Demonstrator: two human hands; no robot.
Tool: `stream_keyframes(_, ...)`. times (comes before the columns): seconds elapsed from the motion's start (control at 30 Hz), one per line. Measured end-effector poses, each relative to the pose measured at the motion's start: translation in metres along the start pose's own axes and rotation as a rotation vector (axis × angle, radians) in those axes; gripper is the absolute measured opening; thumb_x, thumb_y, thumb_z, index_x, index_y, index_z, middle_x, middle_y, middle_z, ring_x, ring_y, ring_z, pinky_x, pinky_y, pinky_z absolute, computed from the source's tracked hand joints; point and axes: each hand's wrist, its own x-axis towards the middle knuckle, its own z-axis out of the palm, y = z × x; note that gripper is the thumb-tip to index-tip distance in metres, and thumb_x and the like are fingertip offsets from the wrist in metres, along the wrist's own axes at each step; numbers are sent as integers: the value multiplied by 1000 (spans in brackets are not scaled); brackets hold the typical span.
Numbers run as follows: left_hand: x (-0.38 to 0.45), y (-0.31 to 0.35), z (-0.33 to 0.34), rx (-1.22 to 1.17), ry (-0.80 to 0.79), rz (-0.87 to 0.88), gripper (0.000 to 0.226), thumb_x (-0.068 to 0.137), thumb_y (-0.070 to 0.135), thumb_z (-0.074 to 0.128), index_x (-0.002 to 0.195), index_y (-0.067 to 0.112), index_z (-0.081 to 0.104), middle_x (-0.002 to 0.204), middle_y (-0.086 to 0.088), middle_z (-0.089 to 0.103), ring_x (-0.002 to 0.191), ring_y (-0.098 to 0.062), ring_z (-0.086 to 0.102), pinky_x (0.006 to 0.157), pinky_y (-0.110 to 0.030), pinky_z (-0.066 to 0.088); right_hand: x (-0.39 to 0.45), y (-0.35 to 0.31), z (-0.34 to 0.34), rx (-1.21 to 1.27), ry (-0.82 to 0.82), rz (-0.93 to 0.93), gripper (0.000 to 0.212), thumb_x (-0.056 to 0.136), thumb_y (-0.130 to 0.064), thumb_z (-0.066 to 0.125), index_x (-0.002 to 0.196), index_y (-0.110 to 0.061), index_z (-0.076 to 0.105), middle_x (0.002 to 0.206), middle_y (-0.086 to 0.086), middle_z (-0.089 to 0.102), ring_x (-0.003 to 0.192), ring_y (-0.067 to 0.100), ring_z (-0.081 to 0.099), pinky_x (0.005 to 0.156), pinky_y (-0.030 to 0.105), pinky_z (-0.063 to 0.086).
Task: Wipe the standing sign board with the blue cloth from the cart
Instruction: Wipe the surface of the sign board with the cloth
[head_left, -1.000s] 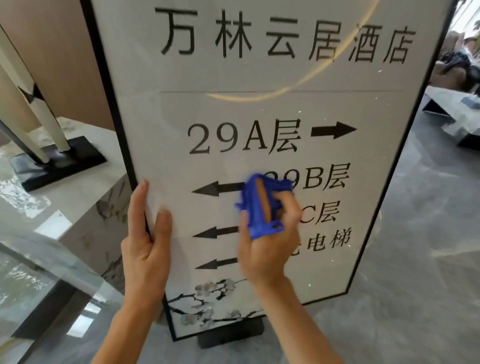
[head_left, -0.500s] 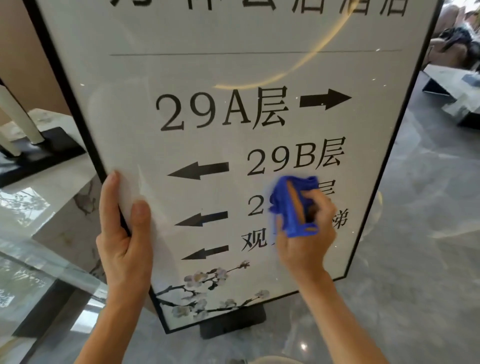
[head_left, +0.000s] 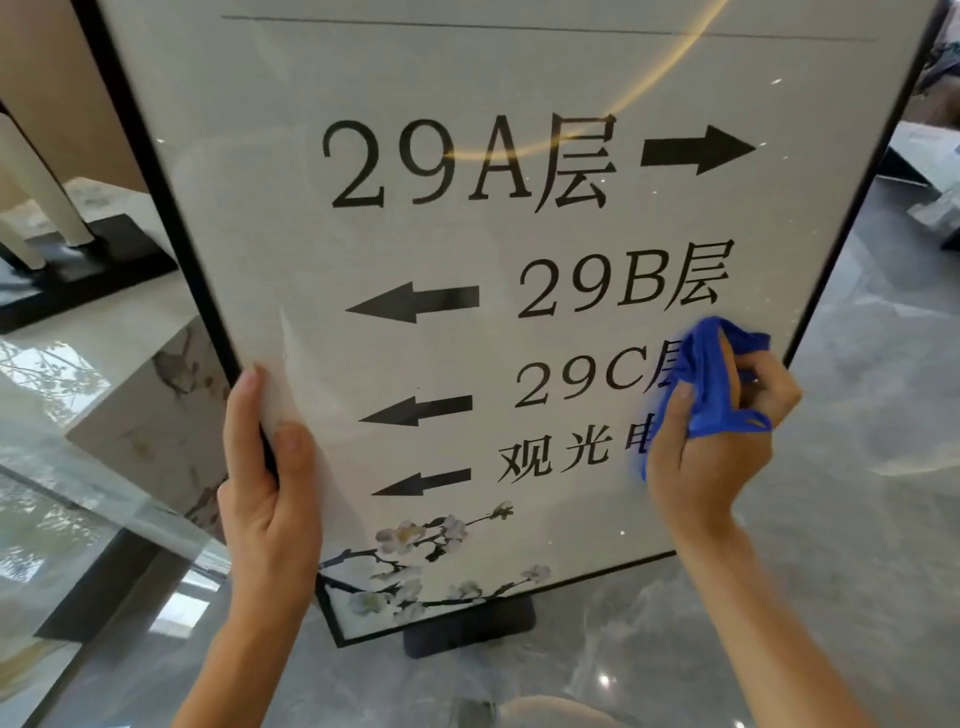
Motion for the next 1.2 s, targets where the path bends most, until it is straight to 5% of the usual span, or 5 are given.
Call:
stream_keyframes(0.1, 4, 2, 0, 17, -11, 6, 45, 107, 31, 35, 139, 62, 28, 95, 53, 53, 72, 24, 52, 58, 1, 42, -3, -41, 29, 83, 39, -62, 43, 96, -18, 60, 122, 14, 49, 130, -39, 42, 99, -13, 54, 82, 9, 46)
stream_keyframes(0.3, 0, 2, 0, 2, -2, 52, 54, 109, 17, 34, 140, 60, 26, 107, 58, 48, 86, 33, 49, 68, 9, 38, -30, -123, 81, 115, -147, -234, 31, 93, -18, 70, 117, -25, 53, 98, -15, 59, 65, 6, 59, 51, 24, 51)
stream_keyframes(0.8, 4, -4, -1, -51, -37, 166, 49, 109, 14, 32, 148, 43, 24, 138, 49, 40, 116, 29, 42, 86, 10, 31, -136, -87, 78, -178, -309, -914, 45, 94, -38, 66, 136, -24, 60, 123, 0, 52, 73, 15, 59, 58, 32, 47)
stream_keyframes(1.07, 4, -10, 3, -6, -84, 240, 51, 106, -6, 27, 149, 20, 17, 128, 56, 39, 110, 37, 37, 85, 12, 28, -79, -7, 2, -245, -491, -378, 27, 98, -51, 50, 117, -33, 58, 82, 2, 71, 63, 22, 65, 55, 38, 58)
stream_keyframes(1.2, 4, -13, 1, -7, -48, 254, 49, 107, -3, 28, 149, 19, 17, 141, 48, 36, 120, 30, 37, 93, 9, 28, -62, 34, -30, -259, -266, -103, 43, 102, -44, 47, 114, -10, 68, 116, -4, 57, 91, 19, 57, 85, 15, 47)
